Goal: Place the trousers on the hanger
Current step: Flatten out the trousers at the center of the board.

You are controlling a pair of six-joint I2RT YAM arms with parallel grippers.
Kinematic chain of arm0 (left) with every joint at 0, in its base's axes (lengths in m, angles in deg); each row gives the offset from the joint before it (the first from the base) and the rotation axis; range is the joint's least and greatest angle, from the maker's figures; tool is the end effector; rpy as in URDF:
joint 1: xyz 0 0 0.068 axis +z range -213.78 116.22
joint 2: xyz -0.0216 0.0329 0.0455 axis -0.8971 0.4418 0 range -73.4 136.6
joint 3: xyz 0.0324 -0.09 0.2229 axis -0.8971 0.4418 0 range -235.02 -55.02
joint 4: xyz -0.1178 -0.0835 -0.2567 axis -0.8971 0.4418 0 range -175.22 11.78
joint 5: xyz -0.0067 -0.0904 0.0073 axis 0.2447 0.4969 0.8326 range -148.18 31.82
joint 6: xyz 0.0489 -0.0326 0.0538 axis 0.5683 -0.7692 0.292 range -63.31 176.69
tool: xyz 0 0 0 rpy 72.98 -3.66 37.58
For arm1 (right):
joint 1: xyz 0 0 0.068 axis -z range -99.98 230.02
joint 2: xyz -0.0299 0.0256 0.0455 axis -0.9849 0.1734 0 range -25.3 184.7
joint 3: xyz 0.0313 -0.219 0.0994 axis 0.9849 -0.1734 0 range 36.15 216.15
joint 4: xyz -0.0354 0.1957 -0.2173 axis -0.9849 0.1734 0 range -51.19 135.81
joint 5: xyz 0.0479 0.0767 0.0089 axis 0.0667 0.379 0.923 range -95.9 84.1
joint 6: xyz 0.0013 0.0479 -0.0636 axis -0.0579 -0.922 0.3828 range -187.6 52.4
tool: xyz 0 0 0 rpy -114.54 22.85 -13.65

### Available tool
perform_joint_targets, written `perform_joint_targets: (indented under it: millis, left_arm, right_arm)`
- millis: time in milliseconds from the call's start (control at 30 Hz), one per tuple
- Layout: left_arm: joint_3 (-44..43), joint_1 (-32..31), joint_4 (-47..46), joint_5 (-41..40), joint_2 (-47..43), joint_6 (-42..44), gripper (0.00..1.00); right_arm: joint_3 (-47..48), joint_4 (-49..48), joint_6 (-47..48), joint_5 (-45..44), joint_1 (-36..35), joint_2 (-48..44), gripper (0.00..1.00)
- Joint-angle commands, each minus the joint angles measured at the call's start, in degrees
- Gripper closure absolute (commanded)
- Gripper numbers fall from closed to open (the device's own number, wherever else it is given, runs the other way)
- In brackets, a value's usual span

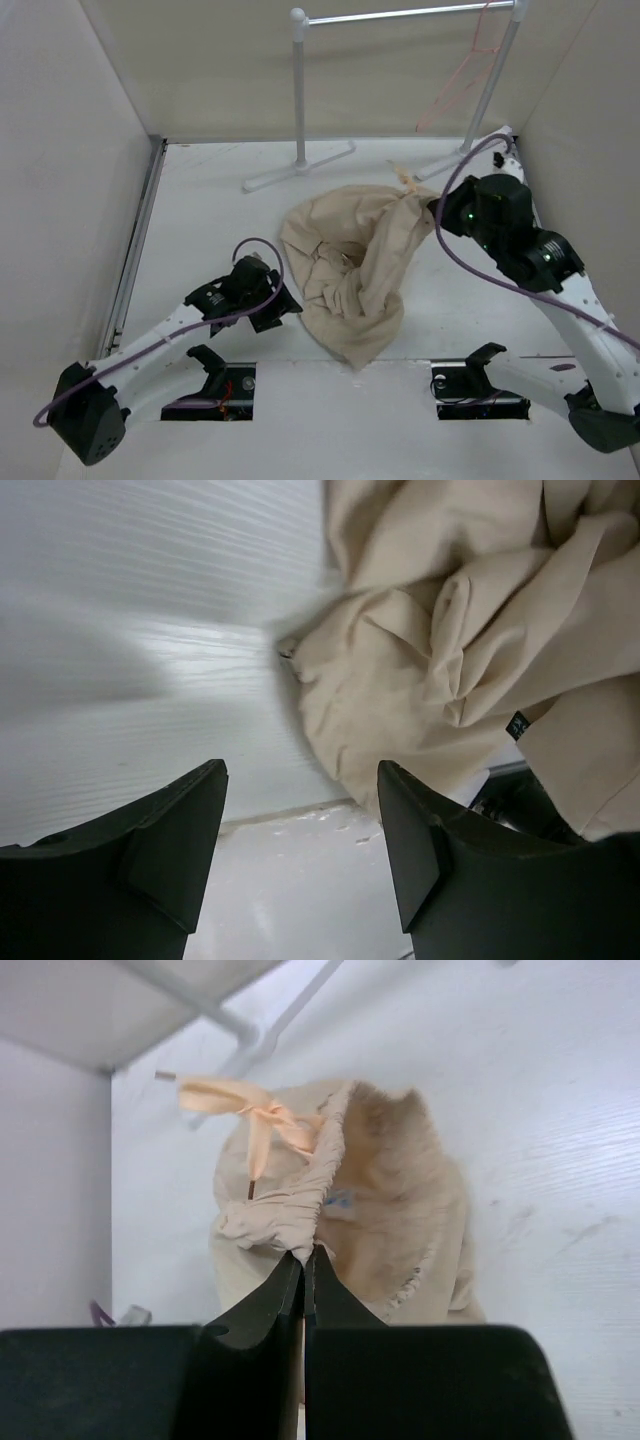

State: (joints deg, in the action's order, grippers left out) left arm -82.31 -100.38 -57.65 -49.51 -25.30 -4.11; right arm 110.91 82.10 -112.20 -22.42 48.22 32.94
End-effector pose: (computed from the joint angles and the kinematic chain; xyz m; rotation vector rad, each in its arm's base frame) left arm 0.1880 -0.1526 0.1372 -0.4778 2.5902 -0.8835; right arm 0.2430 0.1277 0.3856 0.4113 2.0197 0.5473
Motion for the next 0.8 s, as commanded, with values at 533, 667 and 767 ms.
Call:
perform_joint_targets:
  millis: [533, 667, 767]
  left_arm:
    - [-17.1, -10.2, -1.5, -18.9, 26.9, 1.3, 0.97]
    - [-22.5, 10.7, 5.9, -19.9, 11.9, 7.3, 0.99]
    - [-32.5, 26.3, 11.2, -16.7, 8.8, 11.1, 0.99]
  right_arm:
    - [-4.5, 0.7, 4.9, 4.6, 10.8, -4.8, 0.99]
    - [0.3, 0.6, 6.0, 7.1, 15.0, -3.6, 0.99]
    - [5.2, 0.6, 6.6, 8.9, 17.6, -2.3, 0.99]
